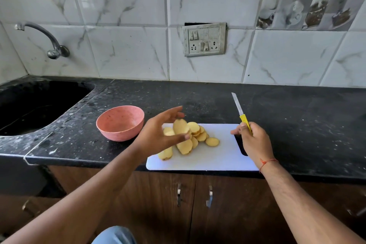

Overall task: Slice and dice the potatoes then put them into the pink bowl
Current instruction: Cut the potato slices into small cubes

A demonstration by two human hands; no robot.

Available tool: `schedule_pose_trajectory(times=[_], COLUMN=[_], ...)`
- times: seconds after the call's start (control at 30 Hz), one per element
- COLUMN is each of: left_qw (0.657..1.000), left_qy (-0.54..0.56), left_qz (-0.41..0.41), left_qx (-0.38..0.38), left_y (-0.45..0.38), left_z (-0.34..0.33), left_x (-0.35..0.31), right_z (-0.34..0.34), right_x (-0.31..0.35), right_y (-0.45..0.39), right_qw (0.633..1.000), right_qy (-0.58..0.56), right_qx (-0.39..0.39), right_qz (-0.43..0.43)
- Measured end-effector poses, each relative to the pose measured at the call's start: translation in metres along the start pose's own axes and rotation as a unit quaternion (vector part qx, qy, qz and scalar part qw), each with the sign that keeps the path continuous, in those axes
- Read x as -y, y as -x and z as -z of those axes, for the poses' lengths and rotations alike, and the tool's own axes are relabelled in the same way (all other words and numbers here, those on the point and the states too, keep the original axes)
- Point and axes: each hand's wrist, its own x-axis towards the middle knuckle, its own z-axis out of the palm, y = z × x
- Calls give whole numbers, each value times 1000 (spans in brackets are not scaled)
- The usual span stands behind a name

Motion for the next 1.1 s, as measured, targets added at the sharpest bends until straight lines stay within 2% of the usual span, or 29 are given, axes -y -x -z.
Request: schedule_pose_trajectory(times=[0.1,0.23,0.5,0.7,0.93,1.1], left_qw=[998,983,955,960,917,905], left_qy=[-64,-159,-251,-248,-325,-324], left_qz=[-17,-36,-23,12,102,127], left_qx=[20,84,159,129,209,245], left_y=[-40,-83,-107,-97,-67,-45], left_z=[-27,-67,-105,-52,30,43], left_x=[-30,-49,-41,-34,-10,-2], right_z=[-1,-1,1,2,3,4], right_x=[-6,-12,-3,-6,-5,-3], right_y=[-2,-5,-3,-4,-4,-1], right_qw=[999,994,997,997,996,997], right_qy=[-47,-103,-60,-74,-84,-78], right_qx=[-3,-17,-20,-4,4,1], right_qz=[-17,-28,-38,-37,-27,-26])
